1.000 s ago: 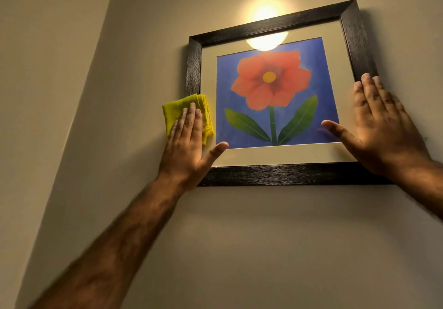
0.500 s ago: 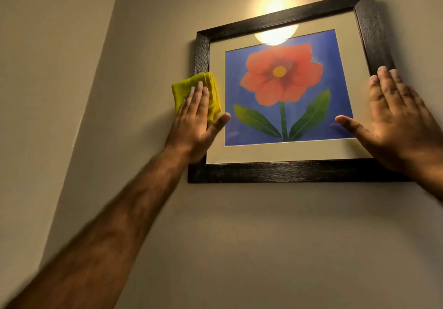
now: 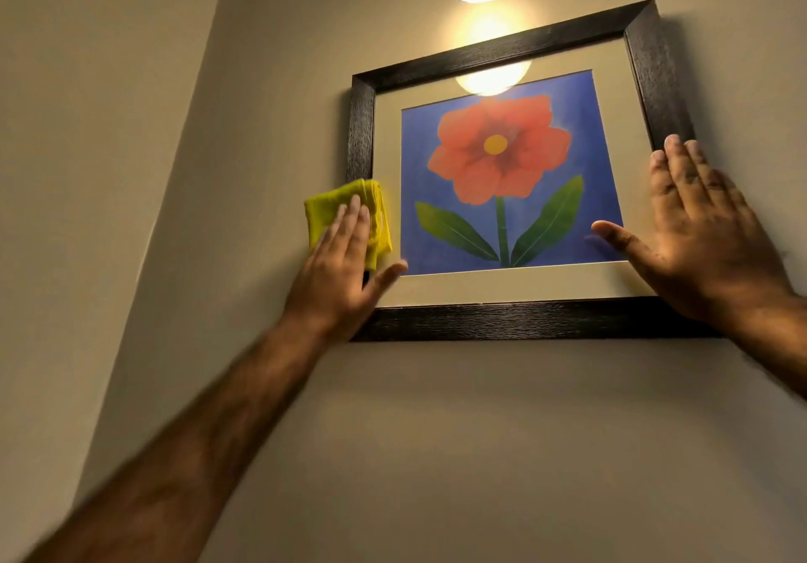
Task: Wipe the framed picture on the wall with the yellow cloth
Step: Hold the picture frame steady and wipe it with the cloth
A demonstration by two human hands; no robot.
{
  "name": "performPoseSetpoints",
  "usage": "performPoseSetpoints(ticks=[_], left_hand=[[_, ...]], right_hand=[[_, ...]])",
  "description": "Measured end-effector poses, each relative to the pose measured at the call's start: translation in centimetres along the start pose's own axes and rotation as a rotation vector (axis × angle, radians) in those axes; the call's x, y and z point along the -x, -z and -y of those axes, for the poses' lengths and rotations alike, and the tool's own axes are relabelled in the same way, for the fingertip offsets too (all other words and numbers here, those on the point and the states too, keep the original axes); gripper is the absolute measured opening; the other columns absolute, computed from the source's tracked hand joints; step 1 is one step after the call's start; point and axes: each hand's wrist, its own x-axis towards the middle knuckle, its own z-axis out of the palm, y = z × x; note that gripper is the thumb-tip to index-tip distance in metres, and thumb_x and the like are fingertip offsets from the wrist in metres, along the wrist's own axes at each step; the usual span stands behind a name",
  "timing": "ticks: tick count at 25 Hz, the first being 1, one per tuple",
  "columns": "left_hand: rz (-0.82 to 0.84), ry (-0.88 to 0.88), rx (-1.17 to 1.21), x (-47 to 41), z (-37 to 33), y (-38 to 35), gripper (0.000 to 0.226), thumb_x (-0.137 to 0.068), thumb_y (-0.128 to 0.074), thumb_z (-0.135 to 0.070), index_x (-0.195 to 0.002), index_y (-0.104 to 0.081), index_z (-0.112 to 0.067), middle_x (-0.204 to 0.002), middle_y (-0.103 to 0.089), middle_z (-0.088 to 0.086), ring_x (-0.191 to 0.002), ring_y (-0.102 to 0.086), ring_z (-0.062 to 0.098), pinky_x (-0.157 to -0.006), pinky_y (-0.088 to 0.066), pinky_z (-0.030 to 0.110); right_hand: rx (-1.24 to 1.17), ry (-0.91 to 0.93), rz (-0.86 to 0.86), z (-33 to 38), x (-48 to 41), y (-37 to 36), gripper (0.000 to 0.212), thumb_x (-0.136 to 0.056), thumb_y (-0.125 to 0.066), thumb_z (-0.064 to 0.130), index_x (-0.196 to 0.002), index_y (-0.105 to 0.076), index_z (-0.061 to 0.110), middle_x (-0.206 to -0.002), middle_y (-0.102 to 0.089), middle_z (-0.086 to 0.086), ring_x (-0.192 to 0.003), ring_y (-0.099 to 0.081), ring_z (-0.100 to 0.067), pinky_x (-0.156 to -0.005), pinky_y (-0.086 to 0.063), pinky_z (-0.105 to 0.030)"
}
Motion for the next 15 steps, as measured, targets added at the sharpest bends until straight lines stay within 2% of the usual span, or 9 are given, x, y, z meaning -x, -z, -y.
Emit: performPoseSetpoints(ticks=[4, 7, 10, 15], left_hand=[[0.037, 0.098, 0.036, -10.5, 0.8, 2.0, 0.101, -0.087, -0.014, -0.081, -0.161, -0.001, -0.014, -0.171, 0.004, 0.004, -0.158, 0.003, 0.020, -0.128, -0.003, 0.038], [0.057, 0.146, 0.116, -13.4, 0.6, 3.2, 0.113, -0.076, -0.007, -0.088, -0.161, -0.002, -0.013, -0.171, 0.004, 0.004, -0.158, 0.002, 0.021, -0.128, -0.002, 0.040], [0.036, 0.117, 0.173, -10.1, 1.1, 2.5, 0.118, -0.070, -0.004, -0.092, -0.161, -0.001, -0.017, -0.171, 0.004, 0.001, -0.158, 0.002, 0.017, -0.128, -0.005, 0.039], [0.017, 0.070, 0.162, 0.3, 1.4, 0.4, 0.103, -0.082, -0.009, -0.087, -0.161, -0.001, -0.023, -0.171, 0.007, -0.009, -0.156, 0.005, 0.006, -0.125, -0.015, 0.032]], right_hand=[[0.007, -0.005, 0.004, 0.0, 0.1, -0.1, 0.108, -0.087, -0.021, 0.082, -0.162, -0.008, 0.006, -0.173, -0.002, -0.011, -0.161, -0.004, -0.023, -0.130, -0.010, -0.043], [0.016, -0.002, 0.001, 0.2, 0.0, -0.2, 0.107, -0.087, -0.021, 0.082, -0.162, -0.008, 0.006, -0.173, -0.002, -0.011, -0.161, -0.005, -0.024, -0.130, -0.011, -0.043], [0.019, -0.008, -0.010, 0.0, 0.1, -0.2, 0.108, -0.087, -0.021, 0.082, -0.162, -0.008, 0.006, -0.173, -0.002, -0.010, -0.161, -0.005, -0.023, -0.130, -0.011, -0.043], [0.007, -0.004, -0.002, 0.0, 0.0, -0.1, 0.107, -0.087, -0.020, 0.082, -0.161, -0.010, 0.005, -0.173, -0.004, -0.012, -0.161, -0.006, -0.025, -0.129, -0.012, -0.045]])
